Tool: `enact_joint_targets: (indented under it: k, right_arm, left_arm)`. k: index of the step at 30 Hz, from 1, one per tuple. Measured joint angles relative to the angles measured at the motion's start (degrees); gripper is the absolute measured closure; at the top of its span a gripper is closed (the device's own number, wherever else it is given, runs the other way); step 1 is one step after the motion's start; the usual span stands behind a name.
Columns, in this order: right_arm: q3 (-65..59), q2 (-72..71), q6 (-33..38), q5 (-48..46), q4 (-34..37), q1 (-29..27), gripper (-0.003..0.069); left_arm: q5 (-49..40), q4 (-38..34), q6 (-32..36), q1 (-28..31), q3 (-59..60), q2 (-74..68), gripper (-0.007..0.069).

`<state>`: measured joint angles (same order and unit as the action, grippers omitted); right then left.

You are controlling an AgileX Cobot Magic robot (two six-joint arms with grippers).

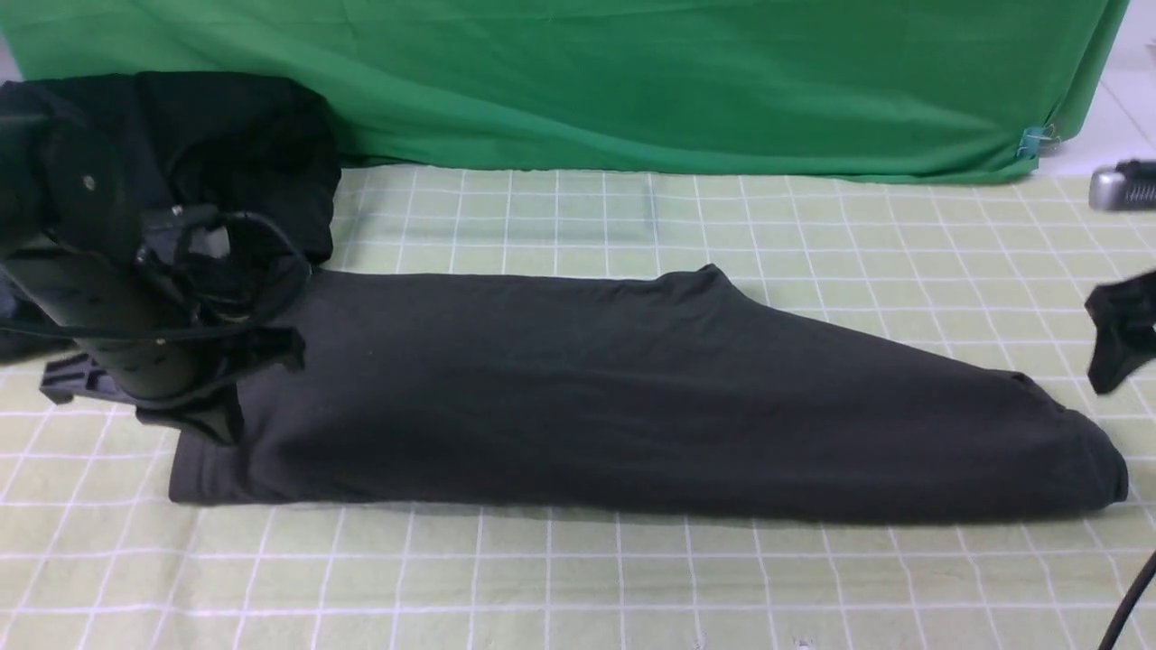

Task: Fold a long-sleeved shirt over a green coffee tablecloth.
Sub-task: 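Pull the folded dark garment lengthwise by its ends to straighten it flat on the table, then fold the right end of the dark garment over onto its left end with the right gripper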

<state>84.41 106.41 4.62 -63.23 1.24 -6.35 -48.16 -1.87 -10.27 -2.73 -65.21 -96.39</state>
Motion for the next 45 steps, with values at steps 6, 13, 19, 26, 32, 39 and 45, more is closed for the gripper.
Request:
enact_joint_targets:
  k: [6, 13, 19, 26, 32, 39, 45]
  right_arm:
    - [0.0, 7.1, -0.4, 4.4, 1.9, 0.0, 0.0071]
    - [0.2, 12.8, 1.8, 5.1, 4.2, 0.0, 0.0170]
    - [0.3, 12.4, 3.6, 4.6, 5.4, 0.1, 0.0588]
    - [2.4, 7.9, -0.9, 1.0, -1.2, -4.3, 0.0614]
    - [8.7, 5.8, -2.6, -5.3, -2.3, -5.5, 0.0615]
    - [11.9, 0.0, -3.6, -6.2, 4.6, 2.1, 0.0615]
    - [15.3, -2.2, -5.5, -6.4, 10.4, 13.2, 0.0615]
  left_arm:
    - [-0.9, -3.2, 2.5, 0.0, 0.0, 0.1, 0.0627]
    - [-0.9, -3.4, 3.2, 0.0, 0.0, 0.1, 0.0627]
    - [-1.5, -3.3, 3.5, 0.0, 0.0, 0.1, 0.0627]
    - [-2.5, -2.3, 3.8, 0.0, 0.0, 0.8, 0.0627]
    - [-1.7, -2.3, 3.9, 0.0, 0.0, 3.8, 0.0627]
    - [-2.7, -2.2, 4.0, 0.0, 0.0, 4.7, 0.0627]
    - [-2.7, -2.7, 4.1, 0.0, 0.0, 4.7, 0.0627]
